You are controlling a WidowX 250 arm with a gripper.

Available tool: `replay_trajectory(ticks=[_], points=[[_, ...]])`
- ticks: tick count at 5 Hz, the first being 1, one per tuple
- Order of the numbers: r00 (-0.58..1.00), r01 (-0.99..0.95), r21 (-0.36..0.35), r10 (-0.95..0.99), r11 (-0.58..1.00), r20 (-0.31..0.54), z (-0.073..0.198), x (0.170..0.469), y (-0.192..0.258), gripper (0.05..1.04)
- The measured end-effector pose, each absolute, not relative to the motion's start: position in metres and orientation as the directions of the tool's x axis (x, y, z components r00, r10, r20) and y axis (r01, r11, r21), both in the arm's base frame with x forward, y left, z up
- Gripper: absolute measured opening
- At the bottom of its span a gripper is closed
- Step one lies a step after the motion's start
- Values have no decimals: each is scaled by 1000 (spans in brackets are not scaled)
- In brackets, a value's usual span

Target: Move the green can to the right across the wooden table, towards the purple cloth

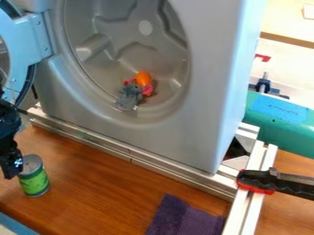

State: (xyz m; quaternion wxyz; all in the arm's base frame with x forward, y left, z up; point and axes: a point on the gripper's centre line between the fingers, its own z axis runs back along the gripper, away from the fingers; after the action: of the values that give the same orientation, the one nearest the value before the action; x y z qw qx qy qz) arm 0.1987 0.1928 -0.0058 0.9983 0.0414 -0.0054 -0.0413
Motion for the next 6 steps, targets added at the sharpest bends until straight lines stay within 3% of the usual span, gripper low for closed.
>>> replay_trajectory(ticks=[3,4,6], points=[[994,75,-48,-71,996,82,-16,202,180,1001],[996,36,-151,-22,988,92,-18,206,164,1001],[993,97,-277,-74,956,91,-22,220,105,1001]])
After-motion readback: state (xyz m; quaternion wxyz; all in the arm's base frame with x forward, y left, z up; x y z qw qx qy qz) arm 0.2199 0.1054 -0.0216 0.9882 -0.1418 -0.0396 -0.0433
